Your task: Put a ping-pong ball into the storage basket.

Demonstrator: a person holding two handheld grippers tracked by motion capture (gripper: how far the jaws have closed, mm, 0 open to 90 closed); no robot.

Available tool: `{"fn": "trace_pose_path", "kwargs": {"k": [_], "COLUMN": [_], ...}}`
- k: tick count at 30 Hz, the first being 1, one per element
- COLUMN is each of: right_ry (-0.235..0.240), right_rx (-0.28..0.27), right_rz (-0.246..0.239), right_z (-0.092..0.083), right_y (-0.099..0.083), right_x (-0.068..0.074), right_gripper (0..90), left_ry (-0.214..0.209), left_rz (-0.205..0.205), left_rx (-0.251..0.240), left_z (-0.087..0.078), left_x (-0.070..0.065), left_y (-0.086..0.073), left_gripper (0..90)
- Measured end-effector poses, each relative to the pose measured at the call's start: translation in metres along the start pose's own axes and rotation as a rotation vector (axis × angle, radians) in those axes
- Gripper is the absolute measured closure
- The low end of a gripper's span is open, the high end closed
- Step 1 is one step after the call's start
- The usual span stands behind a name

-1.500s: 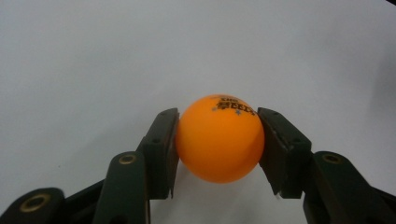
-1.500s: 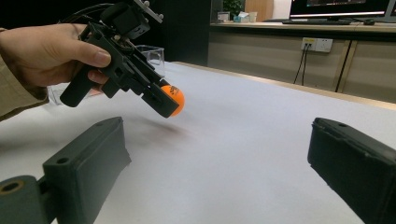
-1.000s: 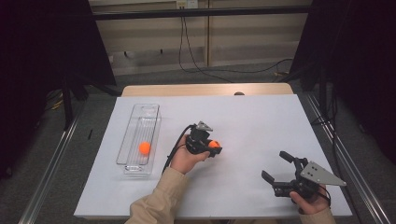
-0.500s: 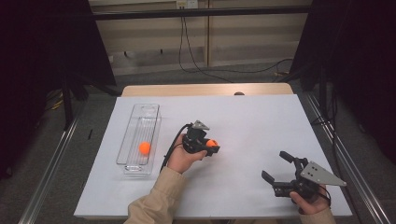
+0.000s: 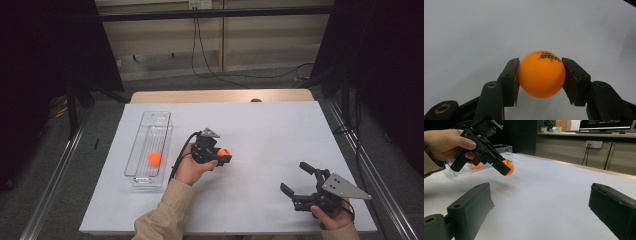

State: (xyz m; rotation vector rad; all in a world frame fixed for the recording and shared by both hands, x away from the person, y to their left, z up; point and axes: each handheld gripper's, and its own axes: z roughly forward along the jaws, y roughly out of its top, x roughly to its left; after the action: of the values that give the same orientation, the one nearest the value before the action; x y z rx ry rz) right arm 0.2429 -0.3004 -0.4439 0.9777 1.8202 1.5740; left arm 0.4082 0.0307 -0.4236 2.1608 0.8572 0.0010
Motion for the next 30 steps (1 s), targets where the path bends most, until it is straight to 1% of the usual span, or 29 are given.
{"fn": "trace_pose_path", "kwargs": {"k": [7, 13, 18, 21, 22, 30], "right_ry": [0.001, 0.002, 0.002, 0.002, 0.002, 0.003], "right_rx": [-0.001, -0.003, -0.002, -0.002, -0.002, -0.003], "right_rz": [-0.003, -0.005, -0.003, -0.004, -0.005, -0.005], "right_z": [0.000, 0.000, 0.000, 0.000, 0.000, 0.000], "right_y": [0.000, 0.000, 0.000, 0.000, 0.000, 0.000], "right_x": [0.000, 0.000, 0.000, 0.000, 0.000, 0.000], "right_gripper": [4.3, 4.4, 4.3, 4.4, 4.3, 4.4], "left_ry": [-0.001, 0.008, 0.012, 0.015, 0.017, 0.022], "left_rz": [-0.014, -0.017, -0.030, -0.027, -0.034, -0.037], "left_rx": [-0.005, -0.003, -0.011, -0.007, -0.010, -0.014], "left_z": [-0.004, -0.007, -0.012, -0.014, -0.015, -0.021], "left_x": [0.003, 0.007, 0.008, 0.009, 0.009, 0.011], "left_y": [-0.001, -0.001, -0.002, -0.002, -0.002, -0.002], "left_gripper": [50.8, 50.8, 50.8, 50.8, 50.8, 50.8]}}
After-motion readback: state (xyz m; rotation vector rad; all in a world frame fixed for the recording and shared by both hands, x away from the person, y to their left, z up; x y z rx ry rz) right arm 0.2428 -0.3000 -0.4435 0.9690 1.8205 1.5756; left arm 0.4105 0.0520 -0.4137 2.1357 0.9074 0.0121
